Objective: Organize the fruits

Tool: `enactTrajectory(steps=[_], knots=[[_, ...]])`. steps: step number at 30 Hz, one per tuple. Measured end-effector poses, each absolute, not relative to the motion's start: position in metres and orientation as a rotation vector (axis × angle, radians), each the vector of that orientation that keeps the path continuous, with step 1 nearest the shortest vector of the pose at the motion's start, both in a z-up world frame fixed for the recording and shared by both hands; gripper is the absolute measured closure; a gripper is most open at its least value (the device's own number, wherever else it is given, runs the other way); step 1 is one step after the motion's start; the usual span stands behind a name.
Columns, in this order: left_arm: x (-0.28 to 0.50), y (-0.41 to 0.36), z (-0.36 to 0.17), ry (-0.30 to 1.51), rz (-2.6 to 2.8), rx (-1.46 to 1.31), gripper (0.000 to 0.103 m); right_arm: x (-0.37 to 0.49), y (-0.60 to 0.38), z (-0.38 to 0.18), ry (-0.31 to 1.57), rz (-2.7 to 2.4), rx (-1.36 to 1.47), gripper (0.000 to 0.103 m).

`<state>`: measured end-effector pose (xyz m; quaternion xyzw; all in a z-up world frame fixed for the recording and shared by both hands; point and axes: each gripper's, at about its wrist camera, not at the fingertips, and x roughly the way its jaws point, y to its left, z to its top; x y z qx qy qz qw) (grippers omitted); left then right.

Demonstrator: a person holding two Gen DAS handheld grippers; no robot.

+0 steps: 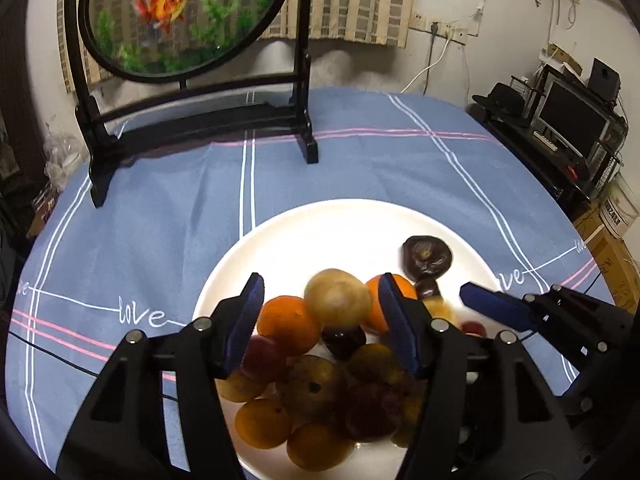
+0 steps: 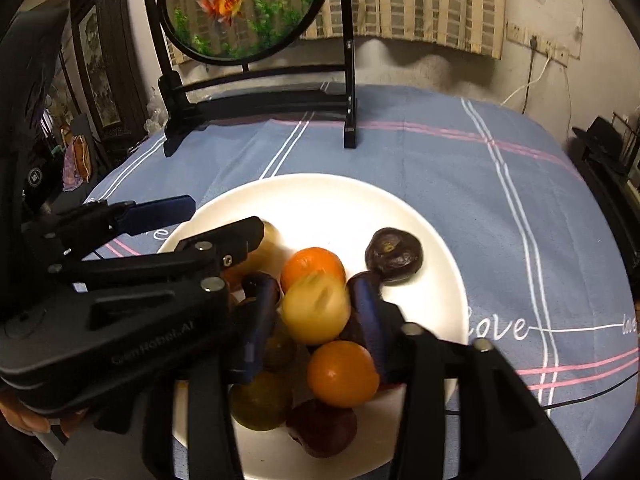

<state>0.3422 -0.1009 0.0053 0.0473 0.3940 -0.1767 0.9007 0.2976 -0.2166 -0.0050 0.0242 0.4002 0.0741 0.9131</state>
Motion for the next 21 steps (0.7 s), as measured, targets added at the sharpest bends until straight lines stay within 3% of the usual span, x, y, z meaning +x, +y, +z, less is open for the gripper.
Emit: enactTrajectory(steps=[2, 13, 14, 16, 21], knots=[[0.338, -0.101, 0.009, 0.806, -0.362, 0.100, 0.031, 0.291, -0.217, 0.000, 0.801, 0.149, 0.039, 0.048], [0.281, -0.080, 0.021, 0.777, -0.333, 0.075, 0.030, 0.240, -0.221, 0.003, 0.825, 0.119, 0.040, 0.043], [0.275, -0.077, 0.022, 0.774, -0.329, 0.069, 0.028, 0.236, -0.221, 0.003, 0.835, 0.111, 0.043, 0.043], [0.258, -0.072, 0.024, 0.755, -0.280, 0.073, 0.012, 0.225, -0.222, 0.000, 0.861, 0.084, 0.053, 0.042], [0.218, -0.057, 0.021, 0.728, -0.244, 0.048, 0.009, 0.192, -0.221, -0.007, 0.867, 0.029, 0.025, 0.041]])
